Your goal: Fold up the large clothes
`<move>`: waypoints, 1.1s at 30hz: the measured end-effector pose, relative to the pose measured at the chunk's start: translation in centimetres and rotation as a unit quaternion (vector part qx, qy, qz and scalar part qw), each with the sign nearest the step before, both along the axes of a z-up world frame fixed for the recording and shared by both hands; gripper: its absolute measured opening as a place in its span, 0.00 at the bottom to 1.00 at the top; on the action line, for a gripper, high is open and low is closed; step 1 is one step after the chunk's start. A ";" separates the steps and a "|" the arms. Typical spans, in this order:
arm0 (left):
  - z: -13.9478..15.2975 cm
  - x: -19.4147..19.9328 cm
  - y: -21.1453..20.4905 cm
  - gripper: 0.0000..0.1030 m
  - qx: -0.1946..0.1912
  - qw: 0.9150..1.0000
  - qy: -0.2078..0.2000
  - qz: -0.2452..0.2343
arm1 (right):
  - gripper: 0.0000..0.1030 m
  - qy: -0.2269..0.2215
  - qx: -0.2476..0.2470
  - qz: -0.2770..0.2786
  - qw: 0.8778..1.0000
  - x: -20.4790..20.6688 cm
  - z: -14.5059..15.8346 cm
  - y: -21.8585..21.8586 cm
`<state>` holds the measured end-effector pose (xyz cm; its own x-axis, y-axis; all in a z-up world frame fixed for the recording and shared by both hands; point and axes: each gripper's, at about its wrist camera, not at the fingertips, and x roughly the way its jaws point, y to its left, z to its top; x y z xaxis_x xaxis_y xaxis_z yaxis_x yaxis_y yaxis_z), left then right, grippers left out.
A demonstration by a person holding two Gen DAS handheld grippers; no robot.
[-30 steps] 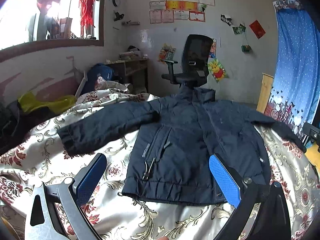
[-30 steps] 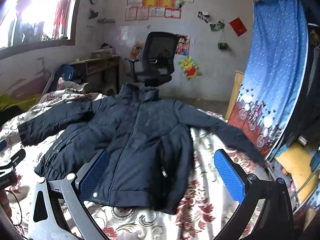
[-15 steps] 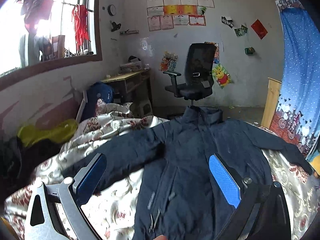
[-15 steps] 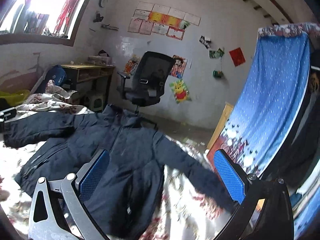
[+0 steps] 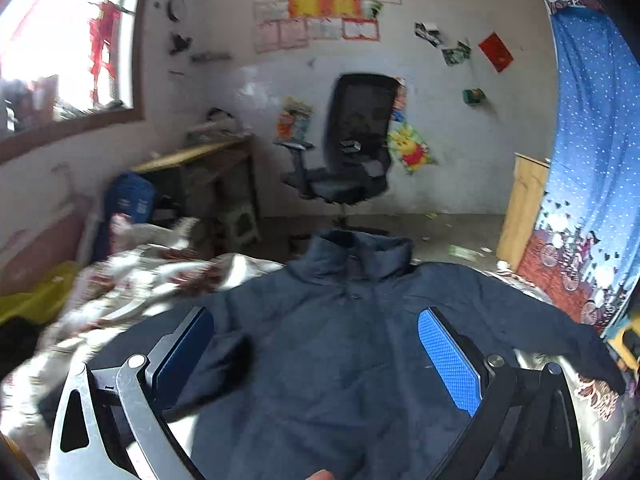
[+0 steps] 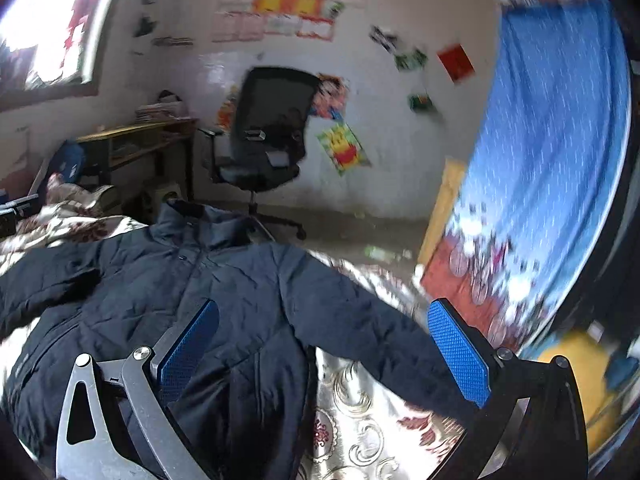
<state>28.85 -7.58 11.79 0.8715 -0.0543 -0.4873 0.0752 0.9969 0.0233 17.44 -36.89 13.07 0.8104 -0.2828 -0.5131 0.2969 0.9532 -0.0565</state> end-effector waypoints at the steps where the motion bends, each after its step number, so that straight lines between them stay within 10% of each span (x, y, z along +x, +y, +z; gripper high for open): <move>1: -0.7 0.8 -0.9 1.00 -0.003 1.000 0.007 -0.006 | 0.99 0.001 0.037 -0.001 0.999 0.1 -1.3 -1.5; 7: -6.4 5.5 -7.9 1.00 -0.002 0.996 0.068 -0.058 | 0.99 -0.004 0.226 -0.076 0.971 -1.3 -10.2 -9.1; 12: -9.6 8.2 -12.7 1.00 0.003 0.989 0.112 -0.101 | 0.99 -0.019 0.390 -0.170 0.905 -3.8 -17.2 -13.5; 25: -17.4 15.4 -21.6 1.00 0.016 0.976 0.186 -0.110 | 0.96 -0.129 0.504 -0.263 0.813 -3.0 -21.7 -18.6; 33: -21.8 17.5 -24.5 1.00 0.044 0.966 0.231 -0.106 | 0.28 -0.093 0.471 -0.317 0.818 -2.1 -22.2 -21.3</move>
